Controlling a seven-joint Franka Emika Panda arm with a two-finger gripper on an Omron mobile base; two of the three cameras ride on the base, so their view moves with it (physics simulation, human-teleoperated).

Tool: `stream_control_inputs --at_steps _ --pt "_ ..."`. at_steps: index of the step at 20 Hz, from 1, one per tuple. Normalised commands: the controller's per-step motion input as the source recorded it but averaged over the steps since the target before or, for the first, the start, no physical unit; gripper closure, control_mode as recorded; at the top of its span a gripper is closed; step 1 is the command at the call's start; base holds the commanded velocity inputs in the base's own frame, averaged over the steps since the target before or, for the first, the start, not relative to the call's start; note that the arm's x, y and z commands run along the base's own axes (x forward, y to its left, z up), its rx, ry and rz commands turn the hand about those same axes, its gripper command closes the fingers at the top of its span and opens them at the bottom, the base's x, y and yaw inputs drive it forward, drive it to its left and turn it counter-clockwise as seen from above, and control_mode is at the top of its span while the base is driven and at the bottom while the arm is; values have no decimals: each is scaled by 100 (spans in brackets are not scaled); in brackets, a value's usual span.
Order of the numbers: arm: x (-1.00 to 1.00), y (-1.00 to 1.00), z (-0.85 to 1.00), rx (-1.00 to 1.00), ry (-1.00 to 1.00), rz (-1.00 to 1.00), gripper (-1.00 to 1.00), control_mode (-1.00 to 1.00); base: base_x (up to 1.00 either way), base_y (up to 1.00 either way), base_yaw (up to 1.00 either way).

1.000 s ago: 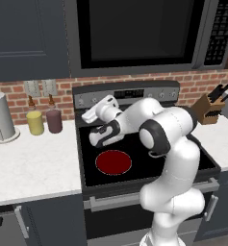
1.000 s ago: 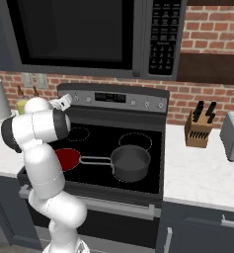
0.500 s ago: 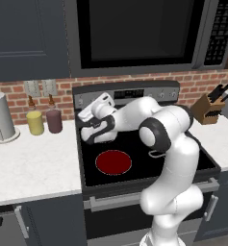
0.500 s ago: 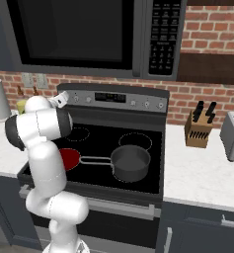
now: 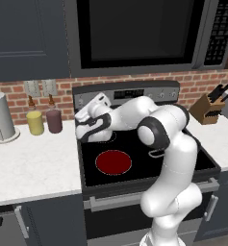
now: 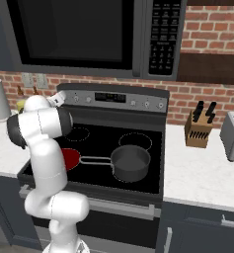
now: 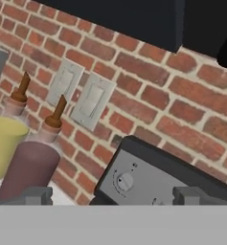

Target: Turn off the front left burner of the stove.

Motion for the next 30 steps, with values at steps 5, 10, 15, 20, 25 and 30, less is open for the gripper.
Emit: stream_control_inputs --at_steps 5,10,15,20,25,30 --pt "3 -7 -19 -9 -7 12 -100 -100 0 0 0" --pt "1 -22 -9 -10 -2 10 -100 -100 0 0 0" --pt "13 -24 -11 -9 -1 1 -100 -100 0 0 0" --pt "1 8 -4 -11 1 0 -100 -100 0 0 0" --pt "9 27 -18 -19 -1 -9 -100 -100 0 0 0" --pt "14 10 -6 -10 -1 -16 -100 -100 0 0 0"
